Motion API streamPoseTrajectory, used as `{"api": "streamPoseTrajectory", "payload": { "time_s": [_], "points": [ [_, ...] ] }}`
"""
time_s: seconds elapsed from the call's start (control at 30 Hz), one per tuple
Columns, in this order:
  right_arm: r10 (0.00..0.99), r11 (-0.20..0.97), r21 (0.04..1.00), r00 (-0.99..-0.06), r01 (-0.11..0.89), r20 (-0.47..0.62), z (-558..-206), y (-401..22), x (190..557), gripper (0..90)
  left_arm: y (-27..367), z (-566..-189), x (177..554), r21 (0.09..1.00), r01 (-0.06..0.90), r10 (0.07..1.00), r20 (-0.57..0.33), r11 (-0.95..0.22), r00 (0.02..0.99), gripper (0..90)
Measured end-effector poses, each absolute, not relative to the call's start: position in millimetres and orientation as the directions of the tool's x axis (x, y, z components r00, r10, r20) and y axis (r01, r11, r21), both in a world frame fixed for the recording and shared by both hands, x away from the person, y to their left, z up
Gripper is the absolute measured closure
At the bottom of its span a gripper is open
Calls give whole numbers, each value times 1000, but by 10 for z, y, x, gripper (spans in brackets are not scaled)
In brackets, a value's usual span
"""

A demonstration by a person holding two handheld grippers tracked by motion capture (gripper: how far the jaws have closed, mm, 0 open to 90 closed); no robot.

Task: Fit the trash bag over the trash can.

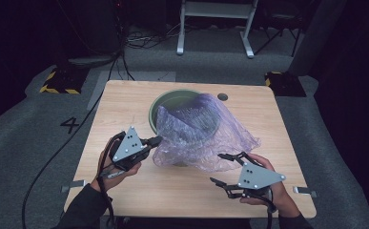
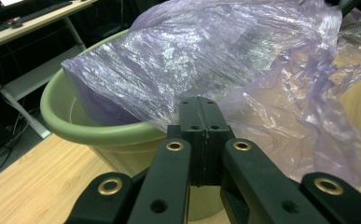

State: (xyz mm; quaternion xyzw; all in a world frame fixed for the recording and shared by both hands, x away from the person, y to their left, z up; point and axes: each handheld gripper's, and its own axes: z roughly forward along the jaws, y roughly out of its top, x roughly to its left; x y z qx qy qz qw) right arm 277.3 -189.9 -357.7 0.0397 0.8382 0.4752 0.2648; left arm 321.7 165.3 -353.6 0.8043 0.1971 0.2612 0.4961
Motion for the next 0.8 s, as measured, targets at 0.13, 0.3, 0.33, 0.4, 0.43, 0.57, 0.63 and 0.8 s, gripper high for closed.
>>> {"api": "streamPoseTrajectory", "payload": {
  "time_s": [0.13, 0.3, 0.33, 0.4, 0.43, 0.57, 0.63, 0.8],
  "points": [
    [337, 511, 838, -852, -191, -400, -3520, -2012, 2695, 321, 1669, -3576, 3230, 901, 66, 580, 220, -430, 785, 900],
    [394, 482, 856, -826, -188, -404, -3442, -2103, 2667, 322, 1688, -3617, 3238, 901, 75, 584, 212, -427, 784, 900],
    [419, 487, 853, -808, -185, -414, -3433, -2108, 2676, 322, 1694, -3621, 3237, 901, 76, 586, 212, -427, 782, 900],
    [466, 510, 842, -766, -177, -443, -3429, -2109, 2706, 322, 1701, -3629, 3242, 903, 77, 587, 209, -424, 782, 900],
    [479, 520, 836, -751, -174, -454, -3433, -2107, 2735, 317, 1707, -3630, 3246, 903, 78, 587, 208, -423, 782, 900],
    [507, 582, 798, -698, -155, -505, -3489, -2087, 2875, 348, 1743, -3630, 3262, 904, 85, 597, 203, -418, 776, 900],
    [503, 592, 791, -695, -157, -514, -3516, -2091, 2928, 399, 1762, -3636, 3265, 904, 89, 601, 203, -419, 773, 900],
    [499, 622, 771, -690, -136, -524, -3572, -2112, 3068, 658, 1813, -3657, 3288, 901, 102, 612, 200, -421, 765, 900]
  ]
}}
